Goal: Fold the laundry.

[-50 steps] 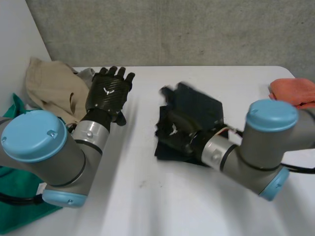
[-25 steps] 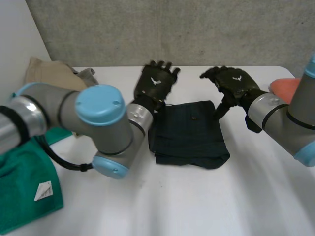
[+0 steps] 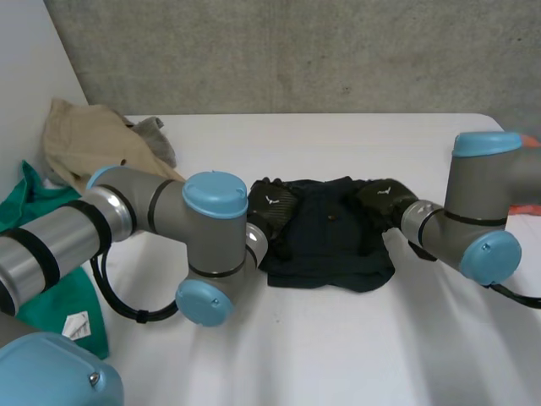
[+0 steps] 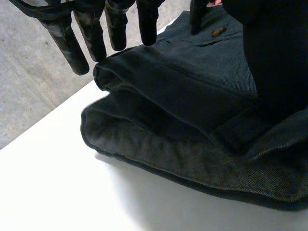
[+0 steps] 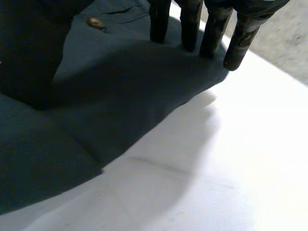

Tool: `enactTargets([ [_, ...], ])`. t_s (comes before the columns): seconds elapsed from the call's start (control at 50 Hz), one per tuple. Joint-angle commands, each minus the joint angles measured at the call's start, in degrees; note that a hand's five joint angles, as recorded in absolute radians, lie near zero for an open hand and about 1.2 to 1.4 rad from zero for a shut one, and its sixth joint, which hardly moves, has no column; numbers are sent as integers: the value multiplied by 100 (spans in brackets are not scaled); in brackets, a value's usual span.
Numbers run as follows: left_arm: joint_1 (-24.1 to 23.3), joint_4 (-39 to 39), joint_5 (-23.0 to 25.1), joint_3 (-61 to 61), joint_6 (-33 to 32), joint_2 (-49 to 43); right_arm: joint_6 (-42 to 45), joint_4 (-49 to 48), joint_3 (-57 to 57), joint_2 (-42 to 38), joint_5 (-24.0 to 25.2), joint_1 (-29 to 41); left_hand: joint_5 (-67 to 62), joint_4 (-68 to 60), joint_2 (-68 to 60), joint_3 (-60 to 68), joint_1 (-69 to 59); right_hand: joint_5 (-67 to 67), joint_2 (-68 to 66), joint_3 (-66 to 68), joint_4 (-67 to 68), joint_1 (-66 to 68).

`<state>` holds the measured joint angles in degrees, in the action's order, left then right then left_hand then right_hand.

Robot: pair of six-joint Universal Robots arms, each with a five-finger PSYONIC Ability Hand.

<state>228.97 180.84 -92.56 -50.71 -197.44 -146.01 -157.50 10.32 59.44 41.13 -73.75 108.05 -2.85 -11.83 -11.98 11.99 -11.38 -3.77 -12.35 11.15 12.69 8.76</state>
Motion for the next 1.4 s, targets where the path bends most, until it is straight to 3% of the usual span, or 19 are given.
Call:
enactTargets([
  [0.02,-1,48,27,-149,-208,880,-62,-126,410,1159,-52,-3,-141,-242,-227,226,-287,377,235,-115,-269,124],
  [0.18,34,522,281,-1027,-207,2137,-97,-1153,2184,2118,-52,-21,95,-7,8,-10,-52,377,235,-115,-269,124],
  [0.26,183,628,939,-1528,-181,2603,-79,-2084,3457,2451,-34,32,95,-7,8,-10,-52,377,235,-115,-269,124],
  [0.36,403,628,2177,-2082,20,3095,-35,-3253,4531,2575,176,373,95,-7,8,-10,-52,377,235,-115,-269,124],
  [0.5,553,567,2927,-2329,363,3263,-18,-3703,4490,2014,115,639,78,-24,-8,7,-68,377,235,-115,-269,124],
  [0.72,535,557,2936,-2408,469,3289,298,-4063,3699,1196,-95,647,78,-24,-8,7,-68,377,235,-115,-269,124],
  [1.0,509,540,2972,-2435,478,3368,404,-4090,3013,835,-254,691,78,-24,-8,7,-68,302,159,-39,-194,199],
  [1.14,491,540,2971,-2443,469,3404,404,-4064,2661,642,-263,691,78,-24,-8,7,-68,-420,-563,682,528,921],
  [1.22,482,540,2963,-2461,469,3421,404,-4055,2459,554,-271,691,61,-40,-25,24,-85,-1731,-1874,1993,1839,2232],
  [1.4,509,540,2963,-2470,469,3509,395,-3774,1783,325,-254,683,61,-40,-25,24,-85,-6617,-6760,6879,6725,7118],
])
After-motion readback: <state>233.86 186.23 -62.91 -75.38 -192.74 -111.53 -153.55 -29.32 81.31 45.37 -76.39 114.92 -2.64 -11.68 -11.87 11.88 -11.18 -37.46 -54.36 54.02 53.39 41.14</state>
